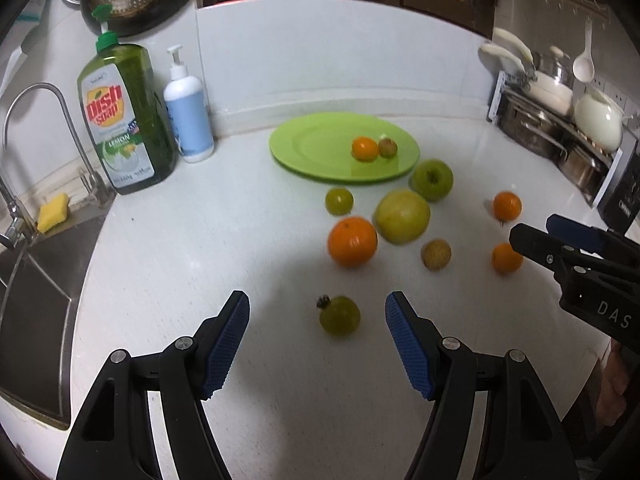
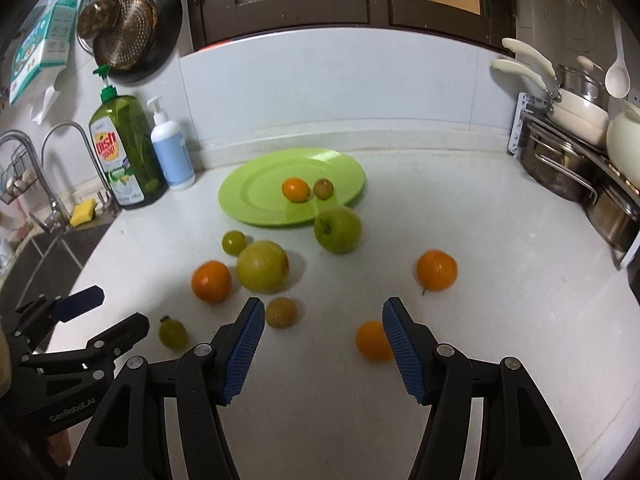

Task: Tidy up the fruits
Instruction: 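Move both tools back toward the remaining fruits on the counter, then grasp the small green lime with the left tool while the right tool grasps an orange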

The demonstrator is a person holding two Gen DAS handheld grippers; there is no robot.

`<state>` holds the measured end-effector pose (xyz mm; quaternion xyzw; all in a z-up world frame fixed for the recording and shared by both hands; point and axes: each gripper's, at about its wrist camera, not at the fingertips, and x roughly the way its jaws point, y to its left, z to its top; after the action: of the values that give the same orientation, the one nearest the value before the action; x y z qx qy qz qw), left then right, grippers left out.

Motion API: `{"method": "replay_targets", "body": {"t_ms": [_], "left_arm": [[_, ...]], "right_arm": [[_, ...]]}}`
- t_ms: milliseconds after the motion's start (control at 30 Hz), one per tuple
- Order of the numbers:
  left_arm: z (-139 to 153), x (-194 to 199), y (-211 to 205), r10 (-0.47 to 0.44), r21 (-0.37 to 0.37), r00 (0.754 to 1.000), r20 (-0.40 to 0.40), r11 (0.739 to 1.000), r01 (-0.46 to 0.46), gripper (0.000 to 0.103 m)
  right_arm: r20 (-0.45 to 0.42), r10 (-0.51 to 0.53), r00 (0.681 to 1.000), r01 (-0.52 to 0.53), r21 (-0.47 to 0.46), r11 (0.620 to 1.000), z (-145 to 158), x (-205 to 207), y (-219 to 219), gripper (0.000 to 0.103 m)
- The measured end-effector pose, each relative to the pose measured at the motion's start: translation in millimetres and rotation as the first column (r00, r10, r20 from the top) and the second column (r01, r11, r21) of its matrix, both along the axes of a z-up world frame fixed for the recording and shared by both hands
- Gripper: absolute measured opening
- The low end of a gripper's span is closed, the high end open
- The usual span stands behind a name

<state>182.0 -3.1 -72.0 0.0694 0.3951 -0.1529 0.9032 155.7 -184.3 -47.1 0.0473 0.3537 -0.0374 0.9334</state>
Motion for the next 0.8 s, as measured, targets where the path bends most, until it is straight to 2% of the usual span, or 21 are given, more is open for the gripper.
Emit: {"method": "replay_targets", "body": {"t_ms": [333, 567, 800], "left_arm": [[-18, -8, -7, 0.002, 0.017, 1.000, -0.030, 1.000, -0.002, 0.070], [-26, -1, -15, 0.021, 0.002, 0.999, -0.042, 1.000, -0.021, 0.069], [-34, 10, -20, 0.046, -0.006, 0.997, -0.069, 0.999, -0.047, 0.057]], "right_arm": [[-0.059, -0.008, 0.998, 0.007, -0.020, 1.000, -25, -10, -7, 0.062], [-0.083, -0.033, 0.996, 0.032, -0.020, 0.999, -37, -8, -20, 0.062], [-0.108, -0.042, 0.993, 0.042, -0.005, 0.999, -49, 4, -30, 0.062]]}}
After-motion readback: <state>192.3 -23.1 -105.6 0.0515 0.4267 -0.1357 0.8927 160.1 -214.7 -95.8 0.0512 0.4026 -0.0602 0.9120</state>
